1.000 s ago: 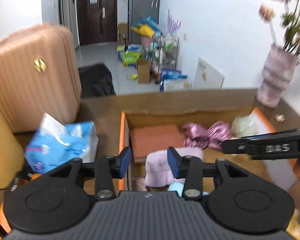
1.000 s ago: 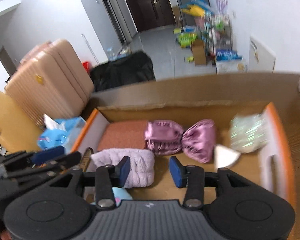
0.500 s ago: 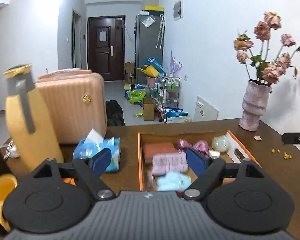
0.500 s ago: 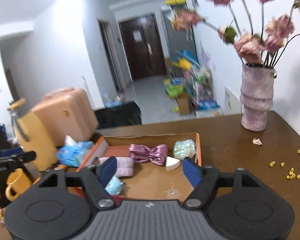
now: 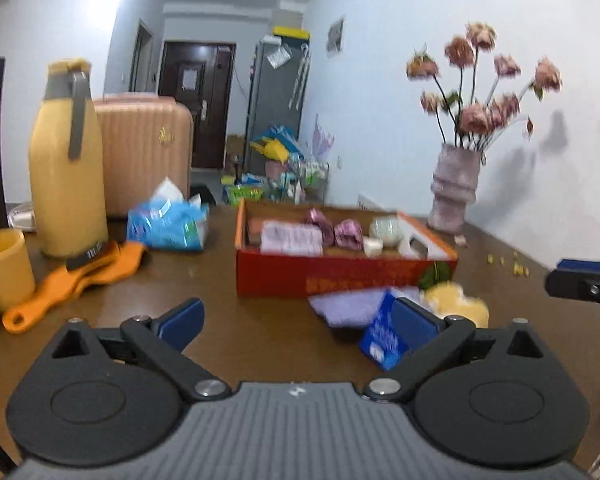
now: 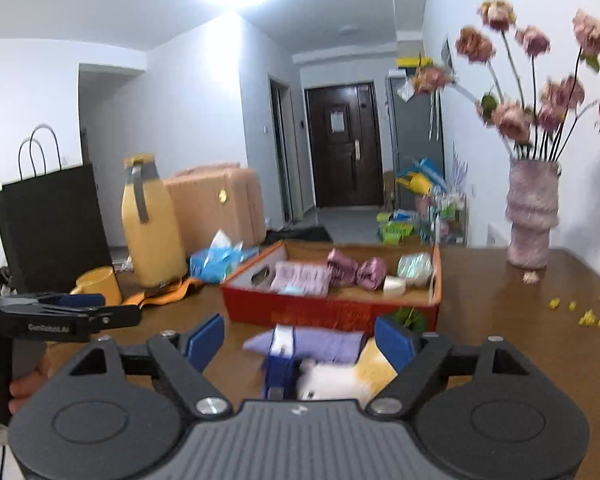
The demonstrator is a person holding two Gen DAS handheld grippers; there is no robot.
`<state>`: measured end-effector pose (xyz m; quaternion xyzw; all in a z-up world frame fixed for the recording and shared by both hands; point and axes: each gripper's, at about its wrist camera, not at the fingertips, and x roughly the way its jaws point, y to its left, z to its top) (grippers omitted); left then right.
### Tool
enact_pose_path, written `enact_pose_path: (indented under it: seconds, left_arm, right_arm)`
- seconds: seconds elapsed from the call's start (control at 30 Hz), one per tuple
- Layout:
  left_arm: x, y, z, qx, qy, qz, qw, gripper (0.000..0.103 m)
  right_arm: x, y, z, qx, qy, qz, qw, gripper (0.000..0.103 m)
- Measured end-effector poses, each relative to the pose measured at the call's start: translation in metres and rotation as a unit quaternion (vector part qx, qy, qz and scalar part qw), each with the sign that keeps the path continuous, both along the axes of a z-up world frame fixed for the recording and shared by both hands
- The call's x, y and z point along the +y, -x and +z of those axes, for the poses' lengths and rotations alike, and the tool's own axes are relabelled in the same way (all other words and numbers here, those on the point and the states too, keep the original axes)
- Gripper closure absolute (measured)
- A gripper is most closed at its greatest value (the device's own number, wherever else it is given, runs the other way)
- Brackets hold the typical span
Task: Organize soft objects
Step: 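Lower both grippers onto the blue carton and close them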
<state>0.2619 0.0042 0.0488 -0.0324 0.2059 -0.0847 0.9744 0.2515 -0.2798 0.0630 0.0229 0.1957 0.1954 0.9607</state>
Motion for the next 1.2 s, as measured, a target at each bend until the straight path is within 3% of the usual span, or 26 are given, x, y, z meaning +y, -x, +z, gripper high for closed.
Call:
enact_pose_path:
  seconds: [0.1, 0.43, 0.63, 0.77, 0.93, 0.97, 1.0, 1.07, 1.13, 1.2]
  left_arm:
    - [-0.006, 0.001, -0.008, 0.003, -0.02, -0.004, 0.9998, 0.001]
    - [-0.031, -0.011, -0.007, -0.03, -0.009, -0.074, 0.9968, 0.001]
    - [-0.059, -0.043, -0.019, -0.007, -0.026, -0.092, 0.9954, 0.001]
    - [-0.068, -0.067, -0.021, 0.012, 0.01, -0.103, 0.9946, 0.001]
    - [-0.082, -0.115, -0.024, 0.076, 0.074, -0.097, 0.9897, 0.001]
    - [-0.088, -0.121, -0.027, 0.088, 0.077, -0.098, 0.9883, 0.009]
    - [-0.094, -0.124, -0.031, 0.099, 0.068, -0.099, 0.9878, 0.029]
    - [-0.1, -0.125, -0.042, 0.121, 0.044, -0.109, 0.9856, 0.053]
    - [-0.093, -0.115, -0.046, 0.11, 0.04, -0.105, 0.9875, 0.058]
    - [-0.075, -0.103, -0.046, 0.121, 0.065, -0.122, 0.9829, 0.067]
  right_arm:
    - [0.01, -0.001, -0.012, 0.002, 0.009, -0.001, 1.0, 0.021]
    - [0.014, -0.024, -0.055, 0.062, -0.026, -0.048, 0.997, 0.021]
    - [-0.001, -0.04, -0.068, 0.062, -0.06, -0.067, 0.994, 0.022]
    - [-0.009, -0.054, -0.067, 0.063, -0.073, -0.073, 0.993, 0.033]
    - [-0.014, -0.063, -0.08, 0.071, -0.101, -0.076, 0.989, 0.04]
    - [-0.015, -0.065, -0.083, 0.079, -0.102, -0.077, 0.989, 0.042]
    - [-0.014, -0.066, -0.085, 0.085, -0.101, -0.078, 0.988, 0.043]
    - [-0.014, -0.066, -0.088, 0.089, -0.096, -0.08, 0.988, 0.045]
    - [-0.014, -0.063, -0.089, 0.089, -0.095, -0.087, 0.988, 0.045]
    - [-0.014, -0.058, -0.089, 0.092, -0.097, -0.091, 0.987, 0.046]
